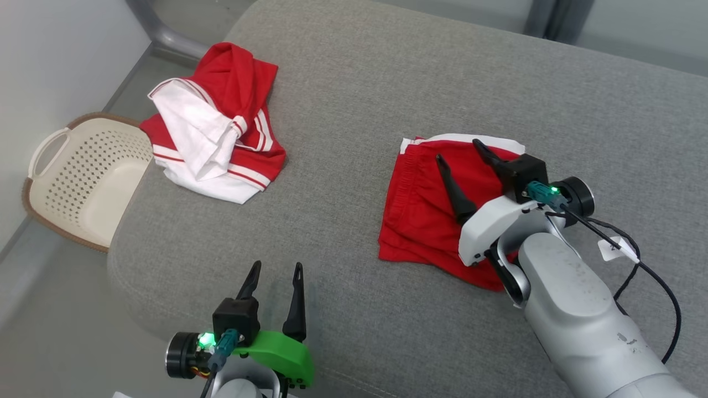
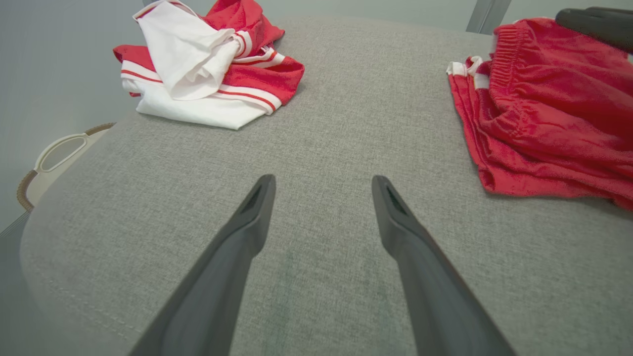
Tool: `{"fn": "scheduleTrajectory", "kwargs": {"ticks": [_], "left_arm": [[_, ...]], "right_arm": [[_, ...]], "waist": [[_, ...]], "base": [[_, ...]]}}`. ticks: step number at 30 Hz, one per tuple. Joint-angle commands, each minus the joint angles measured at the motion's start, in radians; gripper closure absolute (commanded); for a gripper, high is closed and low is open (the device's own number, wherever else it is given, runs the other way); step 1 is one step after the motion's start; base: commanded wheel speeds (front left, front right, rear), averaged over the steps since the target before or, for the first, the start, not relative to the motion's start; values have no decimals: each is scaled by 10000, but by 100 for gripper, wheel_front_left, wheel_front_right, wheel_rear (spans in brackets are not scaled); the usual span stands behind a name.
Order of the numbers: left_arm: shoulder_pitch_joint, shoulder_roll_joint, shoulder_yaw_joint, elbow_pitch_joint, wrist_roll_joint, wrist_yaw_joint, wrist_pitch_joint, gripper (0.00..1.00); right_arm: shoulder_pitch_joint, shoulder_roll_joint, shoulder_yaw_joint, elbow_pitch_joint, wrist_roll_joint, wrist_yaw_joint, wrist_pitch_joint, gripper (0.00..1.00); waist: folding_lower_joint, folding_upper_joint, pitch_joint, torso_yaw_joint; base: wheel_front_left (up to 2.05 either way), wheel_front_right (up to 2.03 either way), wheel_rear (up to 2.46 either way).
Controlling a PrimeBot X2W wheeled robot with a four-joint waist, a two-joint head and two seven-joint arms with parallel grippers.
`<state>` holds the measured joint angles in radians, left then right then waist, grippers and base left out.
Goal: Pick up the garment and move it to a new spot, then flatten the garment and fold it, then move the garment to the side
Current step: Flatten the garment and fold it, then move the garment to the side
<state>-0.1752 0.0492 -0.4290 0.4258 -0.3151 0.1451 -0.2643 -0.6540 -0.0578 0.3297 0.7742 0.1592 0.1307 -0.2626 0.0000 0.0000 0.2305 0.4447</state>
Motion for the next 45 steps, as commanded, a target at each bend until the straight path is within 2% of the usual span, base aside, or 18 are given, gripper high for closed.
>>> {"fn": "scheduleTrajectory", "kwargs": {"ticks": [1,13,17,22,32,45], "left_arm": [[-131,26,95,-41,110,-17,3,0],[-179,29,796,-20,849,-204,4,0],[-13,30,1073,28,1101,-253,4,0],[188,31,1487,62,1283,-297,3,0],[727,31,2276,-85,1726,-406,4,0],[866,33,2357,-382,1842,-431,3,0]], "right_arm": [[307,-59,-319,-372,-197,0,-28,0],[2659,27,-3079,-2974,-886,0,-29,0],[3356,54,-3637,-3550,-941,0,-30,0],[4055,56,-3799,-3996,-752,0,-30,0],[4916,56,-3733,-3950,-167,0,-30,0],[5107,62,-3584,-3818,129,0,-30,0]], "waist": [[0,0,-221,-453],[0,0,-731,-1889],[0,0,-893,-2380],[0,0,-1100,-2936],[0,0,-1604,-3848],[0,0,-1529,-3936]], "base": [[0,0,0],[0,0,0],[0,0,0],[0,0,0],[0,0,0],[0,0,0]]}}
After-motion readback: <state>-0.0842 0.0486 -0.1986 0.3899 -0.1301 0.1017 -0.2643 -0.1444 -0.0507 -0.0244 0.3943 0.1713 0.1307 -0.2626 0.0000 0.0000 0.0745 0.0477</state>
